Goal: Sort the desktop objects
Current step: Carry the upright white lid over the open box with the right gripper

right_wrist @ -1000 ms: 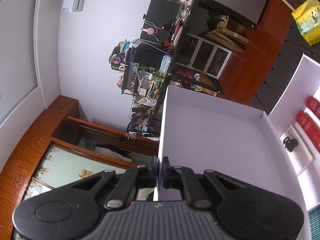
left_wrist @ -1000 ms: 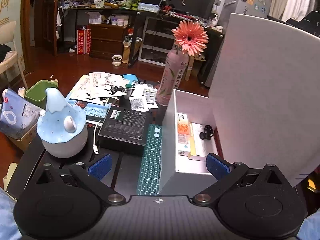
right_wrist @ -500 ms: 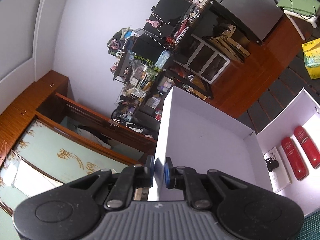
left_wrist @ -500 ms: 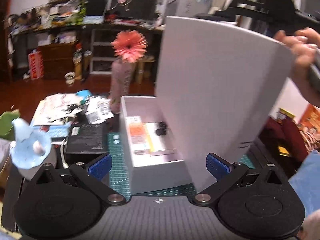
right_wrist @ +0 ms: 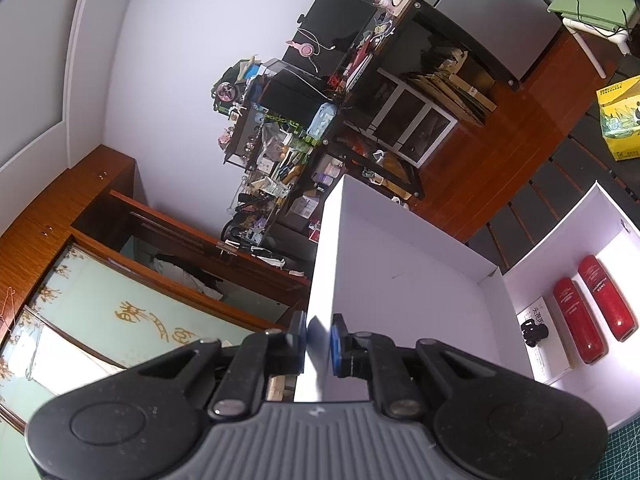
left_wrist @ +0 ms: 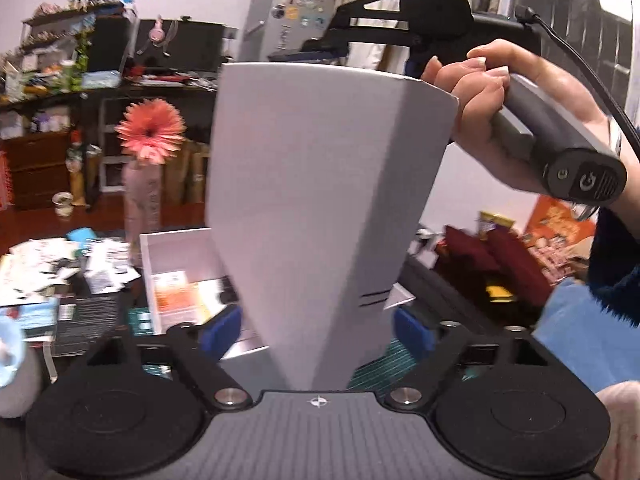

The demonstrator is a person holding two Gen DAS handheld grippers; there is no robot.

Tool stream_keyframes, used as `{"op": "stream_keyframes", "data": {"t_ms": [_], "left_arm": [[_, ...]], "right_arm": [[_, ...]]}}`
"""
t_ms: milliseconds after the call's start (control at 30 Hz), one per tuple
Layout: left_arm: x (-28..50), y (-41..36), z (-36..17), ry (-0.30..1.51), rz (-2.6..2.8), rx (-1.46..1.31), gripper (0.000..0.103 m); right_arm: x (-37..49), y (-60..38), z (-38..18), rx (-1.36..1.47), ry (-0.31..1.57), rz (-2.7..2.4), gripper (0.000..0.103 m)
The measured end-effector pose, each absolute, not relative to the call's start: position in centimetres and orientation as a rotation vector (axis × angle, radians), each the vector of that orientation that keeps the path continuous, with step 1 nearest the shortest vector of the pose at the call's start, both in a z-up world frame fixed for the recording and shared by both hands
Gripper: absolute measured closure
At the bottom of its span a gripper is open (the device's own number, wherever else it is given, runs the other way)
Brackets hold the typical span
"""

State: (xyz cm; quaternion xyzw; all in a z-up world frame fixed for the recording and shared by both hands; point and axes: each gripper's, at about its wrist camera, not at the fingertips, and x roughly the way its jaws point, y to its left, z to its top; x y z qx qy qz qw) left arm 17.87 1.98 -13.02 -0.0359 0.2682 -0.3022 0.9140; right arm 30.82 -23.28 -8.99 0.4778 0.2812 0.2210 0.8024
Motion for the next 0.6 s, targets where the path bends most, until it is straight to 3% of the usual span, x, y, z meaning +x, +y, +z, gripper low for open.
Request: {"op": "stream_keyframes", "data": {"t_ms": [333,600], "left_arm": [[19.0,0.7,-14.0,0.561,-0.646,-0.122,0.043],[18.0,-0.7,-14.0,0.536,-0.569,-0.075,0.048]], "right_arm": [[31.0,-24.2,-9.2,1.03,0.609,0.491,0.092],[31.2,-24.4,-8.3,0.936,0.62,0.492,0.088]]}}
